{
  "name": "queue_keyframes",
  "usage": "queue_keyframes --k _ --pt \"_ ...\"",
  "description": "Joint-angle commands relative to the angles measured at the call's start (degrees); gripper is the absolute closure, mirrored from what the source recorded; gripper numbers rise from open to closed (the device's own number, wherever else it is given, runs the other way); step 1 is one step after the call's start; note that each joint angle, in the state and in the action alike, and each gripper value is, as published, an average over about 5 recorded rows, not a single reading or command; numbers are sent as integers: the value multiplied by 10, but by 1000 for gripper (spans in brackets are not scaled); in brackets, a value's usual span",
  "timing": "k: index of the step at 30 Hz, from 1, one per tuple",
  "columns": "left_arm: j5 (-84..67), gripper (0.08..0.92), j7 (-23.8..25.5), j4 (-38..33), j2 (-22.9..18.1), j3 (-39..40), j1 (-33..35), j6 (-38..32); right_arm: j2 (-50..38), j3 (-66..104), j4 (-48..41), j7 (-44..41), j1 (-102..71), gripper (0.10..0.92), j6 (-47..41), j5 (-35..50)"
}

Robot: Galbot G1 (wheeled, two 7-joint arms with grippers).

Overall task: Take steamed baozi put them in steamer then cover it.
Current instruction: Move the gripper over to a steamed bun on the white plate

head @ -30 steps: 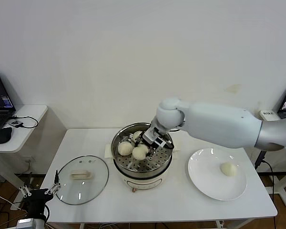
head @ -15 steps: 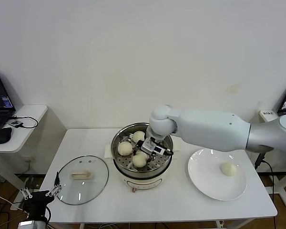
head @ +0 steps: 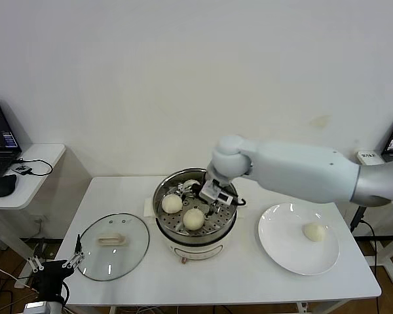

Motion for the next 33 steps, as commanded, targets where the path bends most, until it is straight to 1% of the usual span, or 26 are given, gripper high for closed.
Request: queue_keyframes --k 1,6,8,11,15,23,33 --pt "-1 177 1 2 11 -1 -3 1 -136 46 26 -6 30 202 -101 61" --pt "-1 177 1 6 20 6 -8 1 -250 72 56 -12 15 203 -204 85" --pt "-1 177 1 7 23 10 -10 1 -295 82 68 -13 -1 203 -227 84" --pt "-1 177 1 9 28 15 -14 2 -346 93 78 -15 -32 202 -234 61" --pt "0 177 2 10 33 22 -18 4 -390 130 71 -18 -100 203 -223 14" --pt "2 177 3 15 35 27 -19 6 -410 193 32 -6 -243 203 -198 -68" --pt "3 177 3 16 31 22 -12 6 -377 355 -27 20 -442 202 -192 -120"
